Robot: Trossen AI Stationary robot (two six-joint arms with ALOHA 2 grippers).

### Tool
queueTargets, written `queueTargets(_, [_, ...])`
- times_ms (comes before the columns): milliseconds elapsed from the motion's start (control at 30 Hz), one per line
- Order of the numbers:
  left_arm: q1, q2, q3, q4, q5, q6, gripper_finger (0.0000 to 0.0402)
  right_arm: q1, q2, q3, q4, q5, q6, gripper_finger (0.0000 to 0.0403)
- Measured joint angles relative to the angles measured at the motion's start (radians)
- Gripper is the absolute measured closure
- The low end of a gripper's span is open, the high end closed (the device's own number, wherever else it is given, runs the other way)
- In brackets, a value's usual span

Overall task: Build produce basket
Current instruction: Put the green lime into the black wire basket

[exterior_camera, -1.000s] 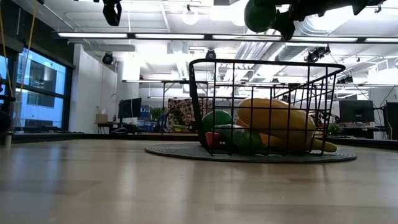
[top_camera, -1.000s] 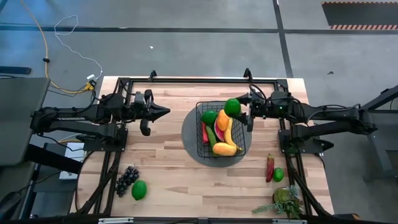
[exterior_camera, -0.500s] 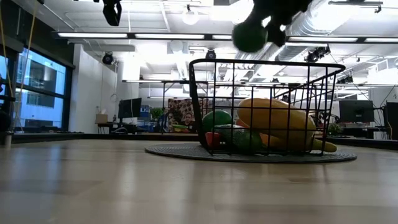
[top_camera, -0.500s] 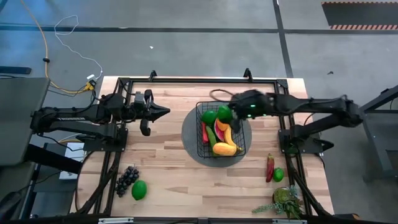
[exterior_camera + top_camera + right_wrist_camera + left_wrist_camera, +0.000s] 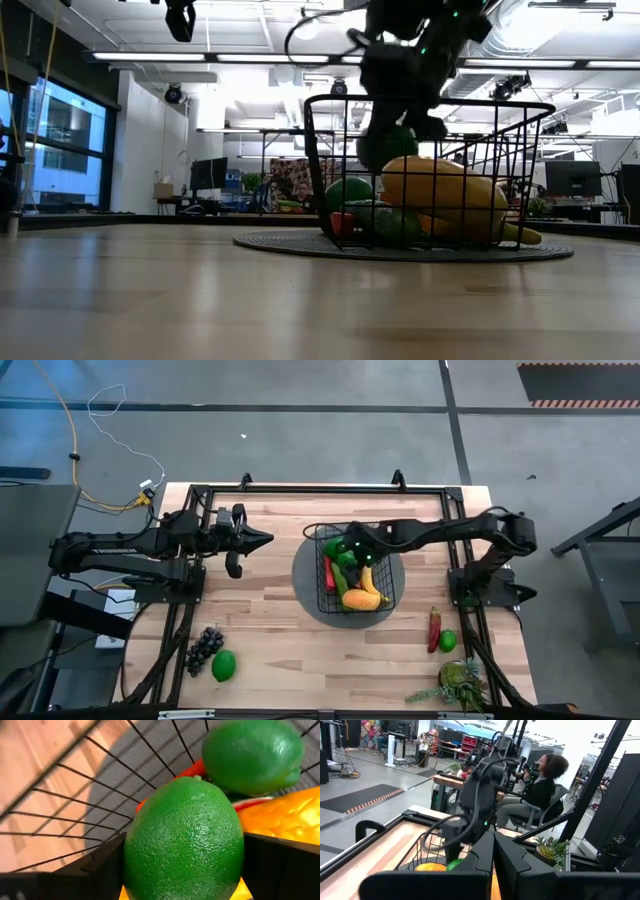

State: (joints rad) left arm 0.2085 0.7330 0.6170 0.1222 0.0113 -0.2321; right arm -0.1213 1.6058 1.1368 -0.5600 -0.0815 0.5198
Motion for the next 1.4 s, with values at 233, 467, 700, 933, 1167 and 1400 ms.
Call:
queueTargets(233, [0.0,0.0,0.0,-0.003,0.0,0.025,0.0401,0.0,0.053,0.0,0.008,0.0,-0.001,0.0114])
queueTargets(467, [0.0,0.0,0.0,-0.005,0.0,0.026,0.0401,0.0,0.053,-0.001,0.013,0.002,-0.018,0.0111])
queueTargets(700, [0.0,0.0,0.0,-0.006,0.0,0.026,0.0401,-0.001,0.058,-0.001,0.024,0.002,0.011,0.01])
queueTargets(933, [0.0,0.0,0.0,-0.006,0.0,0.026,0.0401,0.0,0.058,-0.001,0.03,0.0,0.004,0.0098])
queueTargets(1167, [0.0,0.0,0.0,-0.006,0.0,0.026,0.0401,0.0,0.058,-0.001,0.037,-0.004,0.004,0.0052])
queueTargets(1400, [0.0,0.0,0.0,-0.006,0.0,0.026,0.0401,-0.003,0.058,-0.001,0.037,-0.03,-0.003,0.001])
